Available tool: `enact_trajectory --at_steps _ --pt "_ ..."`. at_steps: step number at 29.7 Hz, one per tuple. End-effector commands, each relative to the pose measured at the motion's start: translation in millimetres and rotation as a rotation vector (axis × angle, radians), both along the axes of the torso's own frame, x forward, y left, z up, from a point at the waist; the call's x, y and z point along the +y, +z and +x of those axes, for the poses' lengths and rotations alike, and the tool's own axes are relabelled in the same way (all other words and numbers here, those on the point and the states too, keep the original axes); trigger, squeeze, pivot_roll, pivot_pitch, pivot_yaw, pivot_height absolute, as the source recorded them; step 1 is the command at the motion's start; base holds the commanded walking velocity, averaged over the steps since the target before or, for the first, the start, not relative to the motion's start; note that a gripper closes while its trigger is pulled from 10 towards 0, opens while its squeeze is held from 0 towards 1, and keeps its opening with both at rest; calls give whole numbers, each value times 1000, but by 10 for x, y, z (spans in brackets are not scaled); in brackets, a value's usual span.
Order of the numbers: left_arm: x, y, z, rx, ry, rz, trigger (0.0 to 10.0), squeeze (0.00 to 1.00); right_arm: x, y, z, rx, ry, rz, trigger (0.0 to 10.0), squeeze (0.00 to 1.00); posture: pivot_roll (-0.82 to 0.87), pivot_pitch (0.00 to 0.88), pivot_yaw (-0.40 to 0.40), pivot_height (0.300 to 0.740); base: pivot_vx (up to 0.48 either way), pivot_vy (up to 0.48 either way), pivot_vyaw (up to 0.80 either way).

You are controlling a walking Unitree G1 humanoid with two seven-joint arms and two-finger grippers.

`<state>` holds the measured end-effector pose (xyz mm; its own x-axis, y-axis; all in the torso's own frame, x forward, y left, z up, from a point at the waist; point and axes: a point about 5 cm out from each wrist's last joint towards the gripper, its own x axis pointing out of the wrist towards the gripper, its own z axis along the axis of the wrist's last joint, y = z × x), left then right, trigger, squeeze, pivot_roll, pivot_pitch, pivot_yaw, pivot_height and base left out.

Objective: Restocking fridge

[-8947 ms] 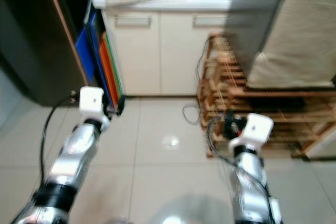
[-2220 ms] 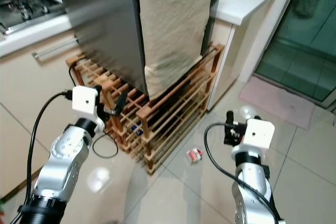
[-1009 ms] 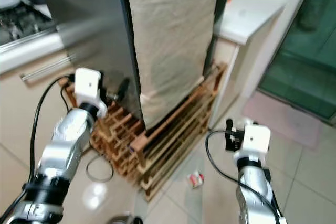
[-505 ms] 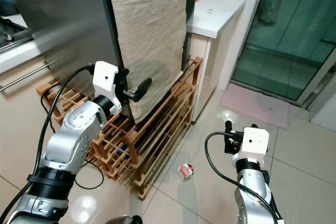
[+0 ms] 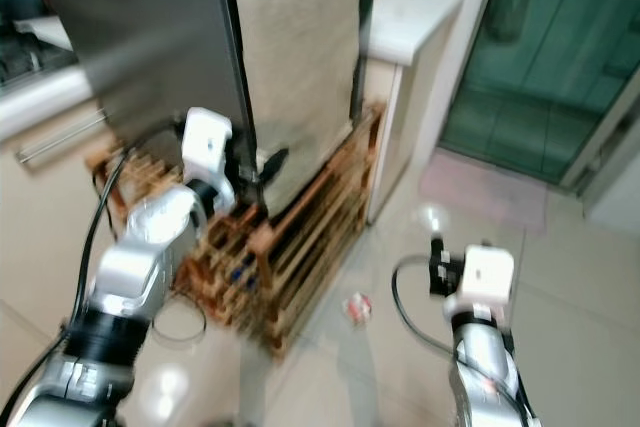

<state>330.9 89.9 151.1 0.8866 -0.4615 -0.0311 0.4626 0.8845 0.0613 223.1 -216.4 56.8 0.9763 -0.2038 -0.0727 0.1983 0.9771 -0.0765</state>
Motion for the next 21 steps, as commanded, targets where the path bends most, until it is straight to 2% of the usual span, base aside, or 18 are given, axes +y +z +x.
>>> enact_trajectory --at_steps 1,5,9,11,15,21 --pt "-72 41 28 -30 -9 19 10000 0 -14 69 48 -28 3 -12 10000 0 15 0 30 740 0 0 0" --pt "4 13 39 -29 44 -1 10000 0 -13 88 49 -37 -2 -11 10000 0 9 0 31 740 0 0 0" --pt "138 -140 97 26 178 -40 10000 0 1 112 53 -44 -1 -6 10000 0 9 0 29 740 0 0 0" --pt "152 -201 117 34 205 -31 10000 0 12 127 58 -49 1 -4 10000 0 10 0 28 740 0 0 0" --pt "64 -213 134 7 180 -7 10000 0 39 178 60 -64 13 1 10000 0 1 0 24 740 0 0 0" --pt "-134 13 274 -70 150 -35 10000 0 -4 196 -71 -49 14 -19 10000 0 -48 37 10 740 0 0 0"
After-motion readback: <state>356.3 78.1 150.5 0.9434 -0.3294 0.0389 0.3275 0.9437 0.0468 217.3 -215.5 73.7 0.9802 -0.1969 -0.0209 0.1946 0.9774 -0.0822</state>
